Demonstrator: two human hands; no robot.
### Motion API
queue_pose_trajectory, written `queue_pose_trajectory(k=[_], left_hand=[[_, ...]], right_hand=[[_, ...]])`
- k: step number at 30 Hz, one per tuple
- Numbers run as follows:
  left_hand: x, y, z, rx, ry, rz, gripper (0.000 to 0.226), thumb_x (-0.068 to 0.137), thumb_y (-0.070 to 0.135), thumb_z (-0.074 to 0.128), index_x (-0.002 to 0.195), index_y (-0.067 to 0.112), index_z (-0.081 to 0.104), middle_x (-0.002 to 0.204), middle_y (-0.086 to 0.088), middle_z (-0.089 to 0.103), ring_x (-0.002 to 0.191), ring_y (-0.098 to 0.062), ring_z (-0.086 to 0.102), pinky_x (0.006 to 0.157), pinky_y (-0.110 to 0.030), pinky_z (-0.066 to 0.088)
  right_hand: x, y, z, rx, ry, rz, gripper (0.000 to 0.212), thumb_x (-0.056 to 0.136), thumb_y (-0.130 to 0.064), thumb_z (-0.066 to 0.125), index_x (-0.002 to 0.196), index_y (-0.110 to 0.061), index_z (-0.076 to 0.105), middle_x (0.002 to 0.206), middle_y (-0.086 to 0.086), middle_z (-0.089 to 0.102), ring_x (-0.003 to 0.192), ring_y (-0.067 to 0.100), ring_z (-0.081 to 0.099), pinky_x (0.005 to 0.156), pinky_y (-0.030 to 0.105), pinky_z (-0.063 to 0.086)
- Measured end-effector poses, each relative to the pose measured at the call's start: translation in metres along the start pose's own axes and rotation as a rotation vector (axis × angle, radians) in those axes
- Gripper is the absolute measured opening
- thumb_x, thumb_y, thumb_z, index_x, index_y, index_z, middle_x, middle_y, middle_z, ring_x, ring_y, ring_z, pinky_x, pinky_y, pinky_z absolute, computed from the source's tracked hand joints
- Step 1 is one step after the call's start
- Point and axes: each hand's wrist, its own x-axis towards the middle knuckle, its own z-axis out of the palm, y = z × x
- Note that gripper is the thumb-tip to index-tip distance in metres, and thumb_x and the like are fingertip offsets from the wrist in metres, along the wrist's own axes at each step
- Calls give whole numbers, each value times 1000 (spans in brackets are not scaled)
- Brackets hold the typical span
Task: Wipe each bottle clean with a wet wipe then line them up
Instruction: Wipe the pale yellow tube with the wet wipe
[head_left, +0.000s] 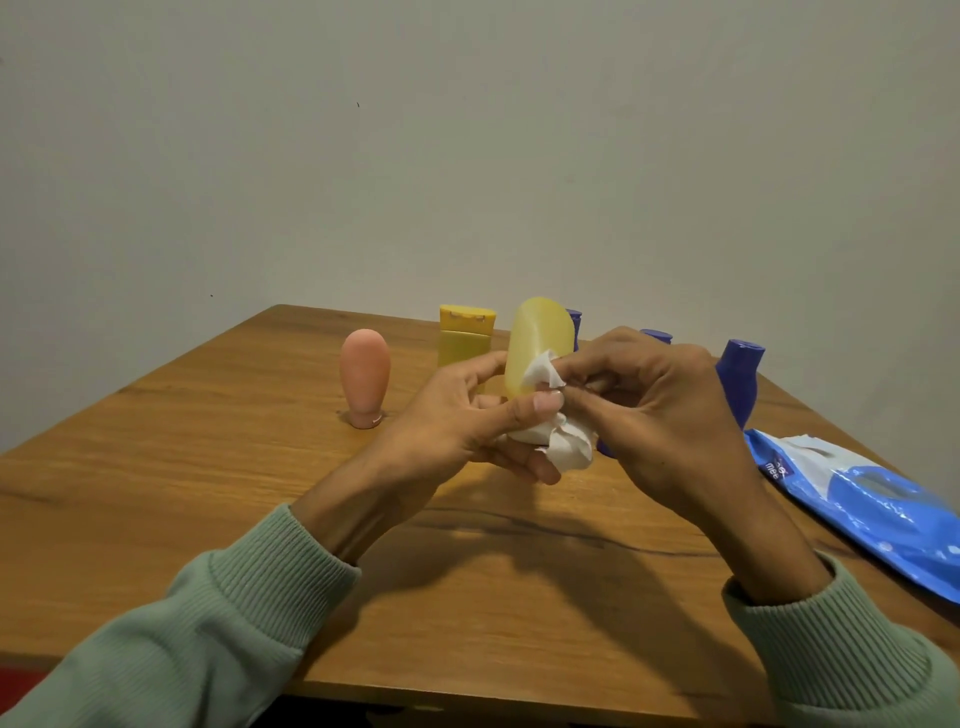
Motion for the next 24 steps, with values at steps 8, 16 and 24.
queue_pose_trajectory(k=[8,16,24], left_hand=[[-2,1,-1,233,-58,52,62,81,19,71,138,22,45,99,-10,73,80,-30,72,74,-38,60],[-2,0,-3,299,-98,3,71,73,28,72,138,26,45,112,-11,66,82,-30,71,77,-38,59],[0,-5,2,162,-45,43,64,80,20,71,138,16,44,109,-16,70,88,-44,68,71,-43,60]], right_hand=[[-1,2,2,-50,132,38,15,78,-25,72,93,-24,71,84,-13,63,77,5,60,61,15,52],[1,6,-2,-51,334,30,15,83,-23,71,96,-16,71,87,-2,66,77,7,62,61,13,49],[0,1,0,-44,175,65,15,80,-21,72,94,-26,67,87,-12,63,78,4,61,63,13,51]])
